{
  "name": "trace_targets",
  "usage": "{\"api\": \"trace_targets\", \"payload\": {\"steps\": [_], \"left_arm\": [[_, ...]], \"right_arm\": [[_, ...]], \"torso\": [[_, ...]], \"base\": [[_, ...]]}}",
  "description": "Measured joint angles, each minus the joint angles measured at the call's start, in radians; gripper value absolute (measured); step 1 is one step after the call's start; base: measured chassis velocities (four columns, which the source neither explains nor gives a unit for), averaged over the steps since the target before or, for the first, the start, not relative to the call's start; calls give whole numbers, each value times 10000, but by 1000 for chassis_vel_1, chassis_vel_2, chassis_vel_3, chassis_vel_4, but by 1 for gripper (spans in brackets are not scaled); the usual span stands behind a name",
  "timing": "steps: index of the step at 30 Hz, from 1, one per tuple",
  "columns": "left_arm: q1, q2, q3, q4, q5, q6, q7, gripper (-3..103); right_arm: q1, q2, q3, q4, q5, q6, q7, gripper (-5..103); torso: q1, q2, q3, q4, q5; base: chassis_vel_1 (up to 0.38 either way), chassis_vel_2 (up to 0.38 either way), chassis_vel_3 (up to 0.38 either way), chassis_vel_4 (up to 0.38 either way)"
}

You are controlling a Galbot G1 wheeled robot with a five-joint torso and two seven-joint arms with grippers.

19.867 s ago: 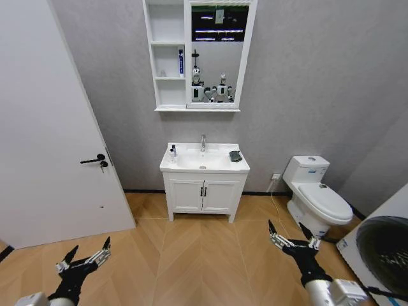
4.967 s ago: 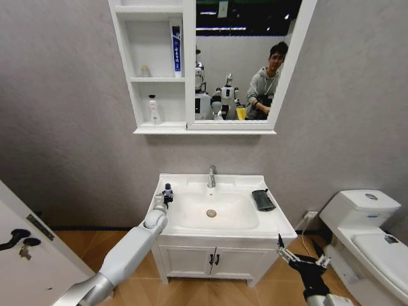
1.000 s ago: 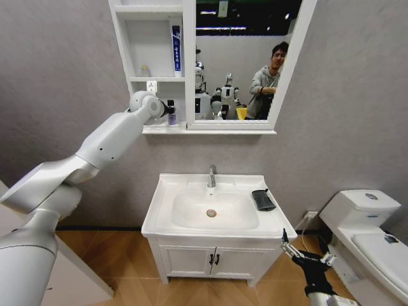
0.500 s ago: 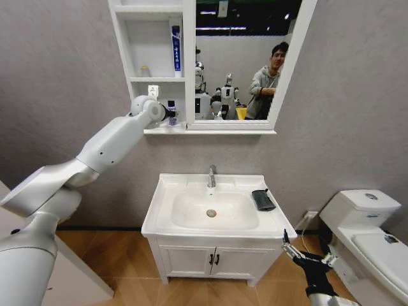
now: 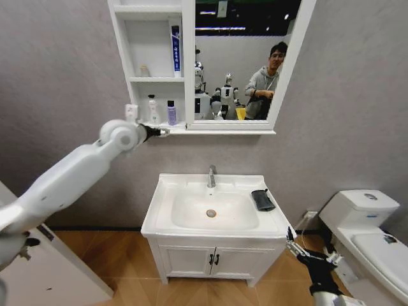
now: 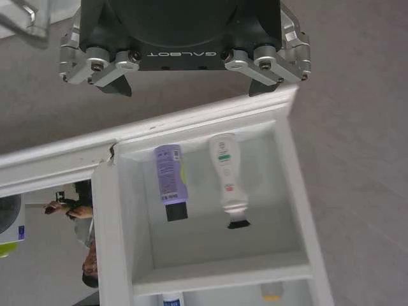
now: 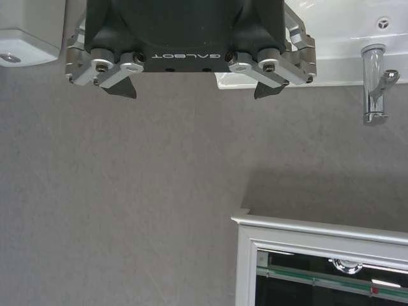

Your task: Move facial cleanser and shampoo from washbasin to cabinet, then wipe washbasin with towel.

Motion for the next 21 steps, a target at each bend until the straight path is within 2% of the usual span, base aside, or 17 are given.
{"api": "trace_targets", "payload": {"steps": [1, 2, 3, 4, 6, 7, 9, 10, 11, 12, 14, 15, 16, 17, 19, 20, 21], "left_arm": [[0, 0, 0, 0, 0, 0, 0, 100], [1691, 721, -1262, -640, 760, -426, 502, 100], [1691, 721, -1262, -640, 760, -426, 502, 100], [3129, 1101, -2303, -1073, 1298, -736, 786, 100], [5893, 1155, -3816, -1462, 2043, -1278, 1206, 100], [5893, 1155, -3816, -1462, 2043, -1278, 1206, 100], [6718, 960, -4255, -1534, 2188, -1403, 1289, 100], [7547, 690, -4993, -1679, 2337, -1513, 1300, 100], [8435, 356, -5815, -1874, 2523, -1517, 1311, 100], [8435, 356, -5815, -1874, 2523, -1517, 1311, 100], [10398, -420, -7639, -2280, 3172, -1501, 1563, 100], [10398, -420, -7639, -2280, 3172, -1501, 1563, 100], [11889, -1108, -8861, -2559, 3742, -1566, 1881, 100], [11889, -1108, -8861, -2559, 3742, -1566, 1881, 100], [14394, -2872, -10580, -3122, 5059, -2004, 3038, 100], [14394, -2872, -10580, -3122, 5059, -2004, 3038, 100], [15288, -3716, -11015, -3275, 5638, -2296, 3593, 100]], "right_arm": [[0, 0, 0, 0, 0, 0, 0, 100], [-4, -5, -1, -30, -186, -30, -44, 100], [-4, -5, -1, -30, -186, -30, -44, 100], [-34, 14, -1, -63, -343, -30, -83, 100], [-267, 295, 128, -107, -797, 128, -117, 100], [-267, 295, 128, -107, -797, 128, -117, 100], [-294, 388, 218, -127, -950, 206, -115, 100], [-239, 390, 282, -129, -1023, 220, -115, 100], [-189, 362, 311, -130, -1031, 196, -116, 100], [-189, 362, 311, -130, -1031, 196, -116, 100], [-214, 340, 313, -115, -1022, 149, -137, 100], [-214, 340, 313, -115, -1022, 149, -137, 100], [-330, 354, 264, -85, -997, 134, -168, 100], [-330, 354, 264, -85, -997, 134, -168, 100], [-553, 371, 187, -44, -857, 90, -302, 100], [-553, 371, 187, -44, -857, 90, -302, 100], [-624, 358, 164, -45, -749, 52, -400, 100]], "torso": [[0, 0, 0, 0, 0], [-1, 0, -1, 10, -3], [-1, 0, -1, 10, -3], [-2, 0, -1, 11, -2], [-3, 2, -2, 3, 3], [-3, 2, -2, 3, 3], [-2, 0, 1, -7, -15], [0, 0, 2, -14, 0], [0, 1, 2, -10, 12], [0, 1, 2, -10, 12], [3, -1, 2, -5, -1], [3, -1, 2, -5, -1], [2, 0, 2, 2, 6], [2, 0, 2, 2, 6], [1, 0, 0, 0, 0], [1, 0, 0, 0, 0], [0, 1, 0, -1, 3]], "base": [[0, 0, 0, 0], [0, 0, 0, 0], [0, 0, 0, 0], [0, 0, 0, 0], [0, 0, 0, 0], [0, 0, 0, 0], [0, 0, 0, 0], [0, 0, 0, 0], [0, 0, 0, 0], [0, 0, 0, 0], [0, 0, 0, 0], [0, 0, 0, 0], [0, 0, 0, 0], [0, 0, 0, 0], [0, 0, 0, 0], [0, 0, 0, 0], [0, 0, 0, 0]]}}
